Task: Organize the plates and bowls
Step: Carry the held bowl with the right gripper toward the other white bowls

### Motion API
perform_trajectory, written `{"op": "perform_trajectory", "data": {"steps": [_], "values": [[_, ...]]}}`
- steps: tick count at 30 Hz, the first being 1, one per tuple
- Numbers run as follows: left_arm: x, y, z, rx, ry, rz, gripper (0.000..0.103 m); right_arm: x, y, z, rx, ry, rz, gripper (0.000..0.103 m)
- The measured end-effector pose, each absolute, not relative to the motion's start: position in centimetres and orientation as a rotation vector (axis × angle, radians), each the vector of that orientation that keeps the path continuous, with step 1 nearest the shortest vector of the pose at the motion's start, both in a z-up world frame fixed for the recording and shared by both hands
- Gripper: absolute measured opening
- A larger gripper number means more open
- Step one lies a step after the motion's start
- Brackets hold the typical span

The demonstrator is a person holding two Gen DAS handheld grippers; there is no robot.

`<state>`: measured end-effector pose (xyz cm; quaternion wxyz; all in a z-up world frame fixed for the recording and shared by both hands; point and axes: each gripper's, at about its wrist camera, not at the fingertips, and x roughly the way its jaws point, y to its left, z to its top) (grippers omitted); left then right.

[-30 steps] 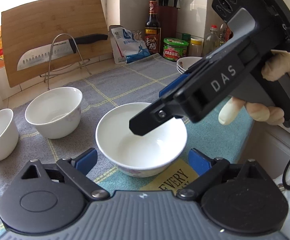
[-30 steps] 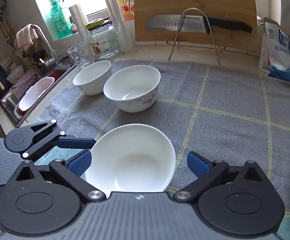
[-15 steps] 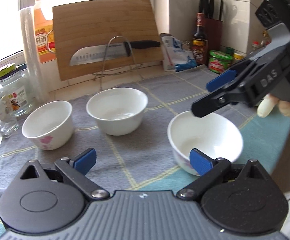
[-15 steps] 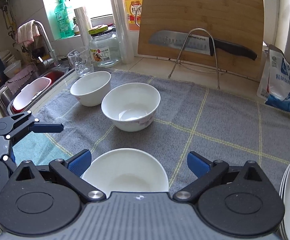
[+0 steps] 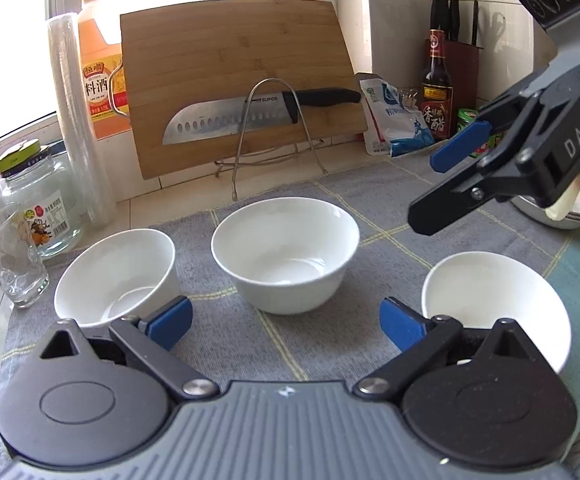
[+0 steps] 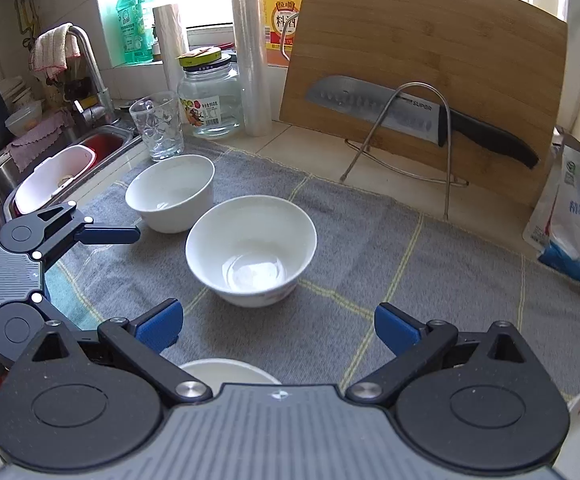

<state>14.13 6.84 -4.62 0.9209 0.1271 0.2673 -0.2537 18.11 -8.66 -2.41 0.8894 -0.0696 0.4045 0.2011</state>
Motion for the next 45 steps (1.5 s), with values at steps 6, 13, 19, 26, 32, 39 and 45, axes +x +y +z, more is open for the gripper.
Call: {"op": "perform_trajectory", "data": {"steps": [6,13,19,26,32,39,45], "values": [[16.1,6.5,-5.3,0.249,0.575,-0.513,0.099,21.0,-7.9,-3.1,-0.155,0.864,0.466,0.103],[17.5,5.9,-5.7,0.24,0.595,-0.538,0.097,23.6,-7.0,-3.8,-0.153,0.894,0.52,0.102],[18.3,5.3,-6.1,0.243,0.617,-0.562,0.088,25.8,-6.3,-4.6,-0.154,0.918,0.551,0.095],[19.0,5.3,-6.0,0.223,0.62,-0.575,0.086,28.0,-6.4,-5.8,-0.12,0.965,0.568,0.084],[19.2,5.1,-6.1,0.23,0.621,-0.575,0.084,28.7,-6.5,-6.4,-0.104,0.981,0.575,0.074],[19.2,5.1,-6.0,0.235,0.624,-0.578,0.084,29.0,-6.5,-6.6,-0.082,0.987,0.587,0.072],[19.2,5.1,-6.0,0.236,0.628,-0.578,0.084,29.2,-6.4,-6.7,-0.065,0.993,0.601,0.069]]}}
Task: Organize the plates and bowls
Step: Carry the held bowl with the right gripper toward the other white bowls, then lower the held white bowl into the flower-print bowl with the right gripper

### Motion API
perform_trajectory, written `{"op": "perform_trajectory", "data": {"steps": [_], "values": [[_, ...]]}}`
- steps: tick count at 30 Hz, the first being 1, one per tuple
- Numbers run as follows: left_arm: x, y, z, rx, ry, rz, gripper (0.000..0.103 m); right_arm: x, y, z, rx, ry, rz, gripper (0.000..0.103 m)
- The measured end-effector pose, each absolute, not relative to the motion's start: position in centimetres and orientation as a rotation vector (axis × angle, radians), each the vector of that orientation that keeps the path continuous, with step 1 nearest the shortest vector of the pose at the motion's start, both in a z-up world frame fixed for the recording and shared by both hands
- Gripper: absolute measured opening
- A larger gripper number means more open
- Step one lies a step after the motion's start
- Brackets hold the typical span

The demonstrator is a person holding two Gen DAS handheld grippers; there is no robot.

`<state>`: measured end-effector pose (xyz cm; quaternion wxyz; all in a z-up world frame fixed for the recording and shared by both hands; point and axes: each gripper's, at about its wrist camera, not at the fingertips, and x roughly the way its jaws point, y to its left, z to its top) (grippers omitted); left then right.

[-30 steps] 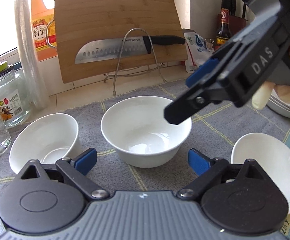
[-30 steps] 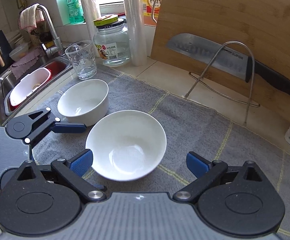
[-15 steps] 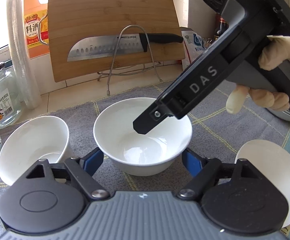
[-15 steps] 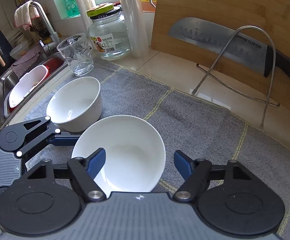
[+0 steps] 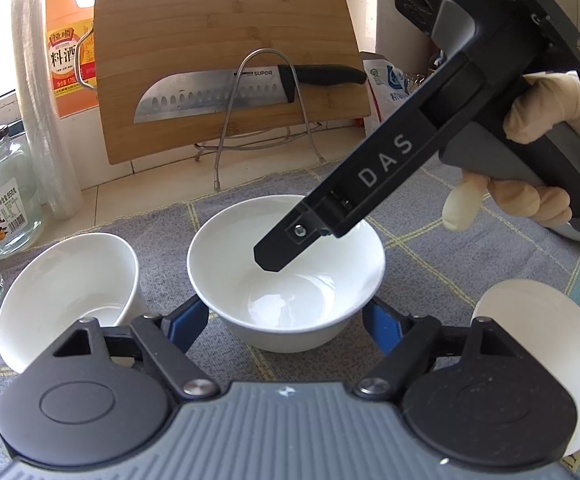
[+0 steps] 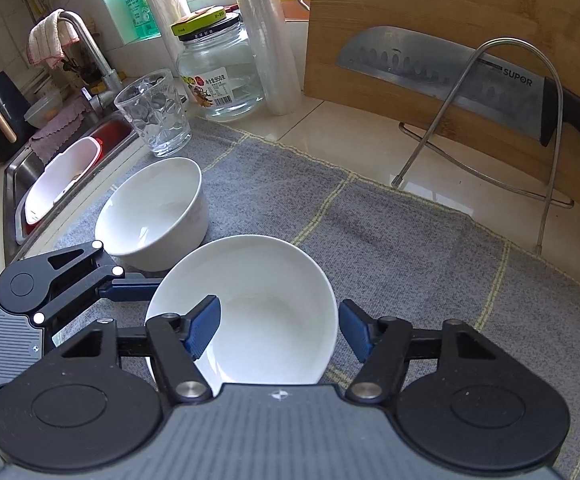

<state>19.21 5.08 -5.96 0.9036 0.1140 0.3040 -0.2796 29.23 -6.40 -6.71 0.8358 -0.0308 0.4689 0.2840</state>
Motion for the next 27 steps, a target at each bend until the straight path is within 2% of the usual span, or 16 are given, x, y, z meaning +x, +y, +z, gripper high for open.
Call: {"op": "perform_trajectory", "data": {"steps": [17,27], "values": [[19.0,5.1,-5.7,0.239,0.648,-0.581,0.083,29.1,-6.7,-6.5,-0.011,1.007,0.599,0.069],[17.1,5.2,-4.2,0.238,0.636,-0.568,0.084,26.9,-6.4,-4.1,-0.008,0.973,0.612,0.069]]}}
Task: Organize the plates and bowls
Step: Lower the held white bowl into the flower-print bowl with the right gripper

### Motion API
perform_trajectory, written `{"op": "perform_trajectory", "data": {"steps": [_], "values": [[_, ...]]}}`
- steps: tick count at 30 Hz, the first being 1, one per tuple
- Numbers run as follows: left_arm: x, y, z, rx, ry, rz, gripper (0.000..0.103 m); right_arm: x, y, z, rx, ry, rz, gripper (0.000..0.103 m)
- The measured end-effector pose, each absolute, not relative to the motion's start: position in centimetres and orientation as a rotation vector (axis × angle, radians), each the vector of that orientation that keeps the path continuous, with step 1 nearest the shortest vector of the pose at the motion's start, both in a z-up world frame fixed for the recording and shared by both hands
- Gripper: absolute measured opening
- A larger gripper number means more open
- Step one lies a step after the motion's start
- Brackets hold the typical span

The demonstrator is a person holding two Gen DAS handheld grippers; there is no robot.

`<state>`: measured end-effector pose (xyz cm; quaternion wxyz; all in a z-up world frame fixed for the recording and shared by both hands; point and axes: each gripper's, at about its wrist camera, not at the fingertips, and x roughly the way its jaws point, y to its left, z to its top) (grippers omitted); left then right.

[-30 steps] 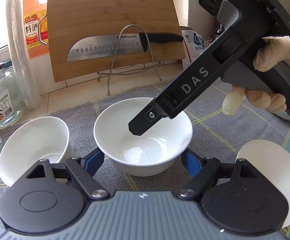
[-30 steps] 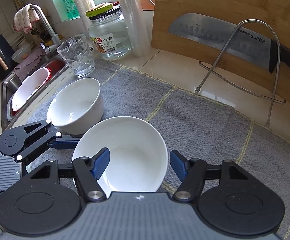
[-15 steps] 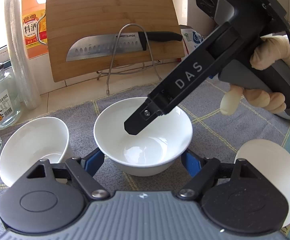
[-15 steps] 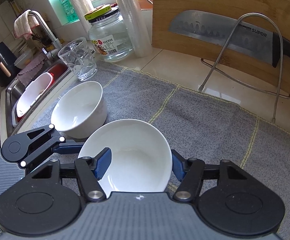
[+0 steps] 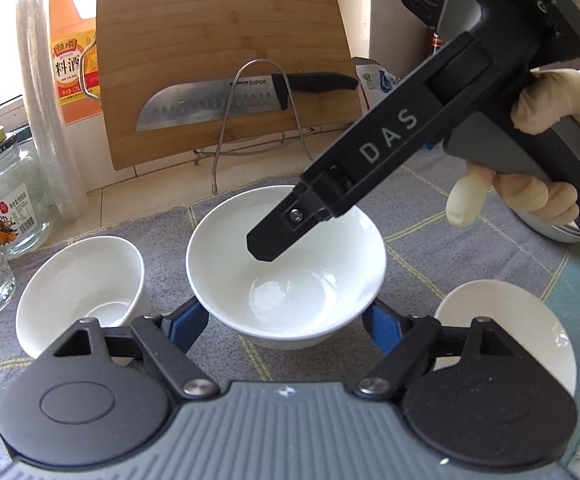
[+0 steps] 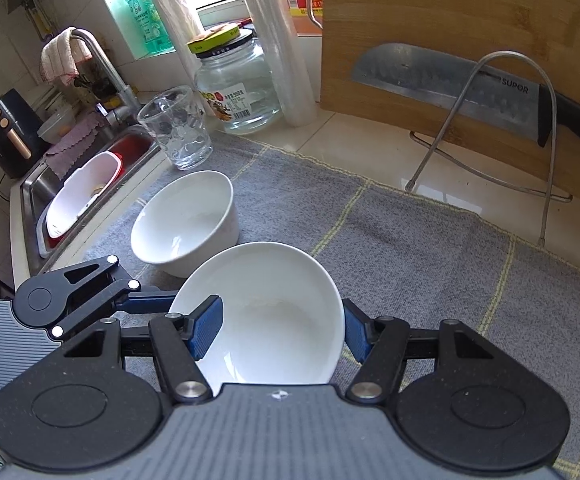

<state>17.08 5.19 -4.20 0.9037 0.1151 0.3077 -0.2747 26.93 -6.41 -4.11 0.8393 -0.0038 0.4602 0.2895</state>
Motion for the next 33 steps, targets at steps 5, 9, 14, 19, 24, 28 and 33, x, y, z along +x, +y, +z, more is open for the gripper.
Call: {"op": "perform_trajectory", "data": {"steps": [5,9,14,19,24,28,33], "values": [[15.6,5.0,-3.3,0.247,0.616,-0.574,0.084,25.4,-6.8,-2.8,0.002,0.961,0.618,0.069],[14.5,4.7,-2.6,0.247,0.604,-0.584,0.084,23.9,-7.2,-1.8,0.009,0.944,0.615,0.069],[12.8,4.2,-1.9,0.249,0.594,-0.6,0.084,22.1,-7.6,-0.9,0.001,0.93,0.605,0.069],[11.2,3.8,-1.6,0.257,0.588,-0.625,0.084,19.9,-8.3,-0.5,0.005,0.919,0.591,0.069],[9.7,3.3,-1.3,0.264,0.584,-0.652,0.084,17.8,-9.1,-0.3,0.016,0.918,0.572,0.069],[8.6,2.8,-1.4,0.272,0.592,-0.677,0.084,16.3,-9.8,-0.4,0.027,0.922,0.555,0.069],[7.7,2.1,-1.4,0.281,0.612,-0.709,0.084,14.9,-10.7,-0.7,0.043,0.932,0.536,0.069]]}}
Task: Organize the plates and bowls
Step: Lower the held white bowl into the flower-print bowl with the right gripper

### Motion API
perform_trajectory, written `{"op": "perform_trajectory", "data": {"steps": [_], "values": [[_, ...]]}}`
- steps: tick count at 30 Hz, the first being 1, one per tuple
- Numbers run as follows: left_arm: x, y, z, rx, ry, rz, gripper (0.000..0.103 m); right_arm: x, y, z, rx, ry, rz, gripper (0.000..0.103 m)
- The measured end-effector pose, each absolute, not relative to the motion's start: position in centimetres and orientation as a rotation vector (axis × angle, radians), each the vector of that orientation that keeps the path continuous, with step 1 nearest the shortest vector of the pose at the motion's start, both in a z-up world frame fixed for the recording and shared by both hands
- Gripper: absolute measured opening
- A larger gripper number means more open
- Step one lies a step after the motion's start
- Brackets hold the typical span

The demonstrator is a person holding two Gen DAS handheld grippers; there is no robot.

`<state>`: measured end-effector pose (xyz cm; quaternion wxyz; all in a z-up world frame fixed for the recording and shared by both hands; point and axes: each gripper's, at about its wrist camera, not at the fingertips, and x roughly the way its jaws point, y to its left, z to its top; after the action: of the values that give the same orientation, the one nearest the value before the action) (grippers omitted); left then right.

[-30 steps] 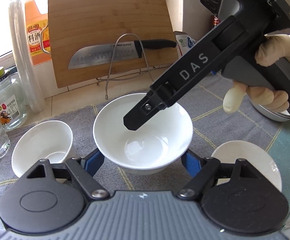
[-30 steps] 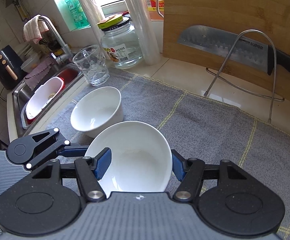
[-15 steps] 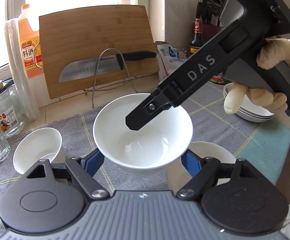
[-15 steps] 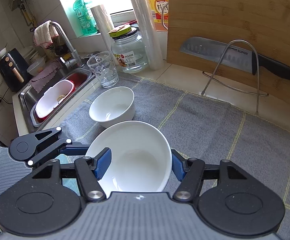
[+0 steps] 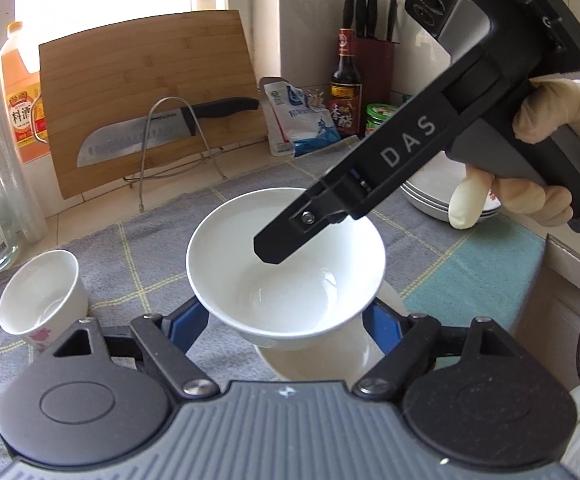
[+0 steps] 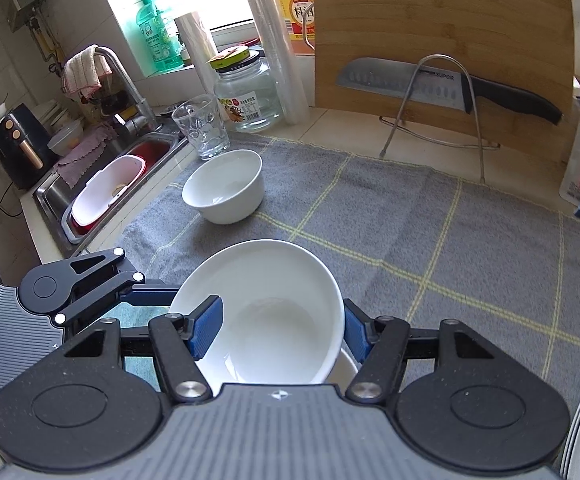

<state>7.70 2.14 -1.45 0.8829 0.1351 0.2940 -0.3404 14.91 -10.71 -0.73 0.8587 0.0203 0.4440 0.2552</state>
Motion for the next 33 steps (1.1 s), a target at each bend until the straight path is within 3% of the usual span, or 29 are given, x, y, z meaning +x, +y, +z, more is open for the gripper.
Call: {"op": "perform_trajectory", "data": {"steps": [33], "values": [[7.1,0.8,-3.0,0.302,0.71,-0.758,0.084,13.3,-11.9,-3.6,0.074,1.007,0.511,0.071]]}}
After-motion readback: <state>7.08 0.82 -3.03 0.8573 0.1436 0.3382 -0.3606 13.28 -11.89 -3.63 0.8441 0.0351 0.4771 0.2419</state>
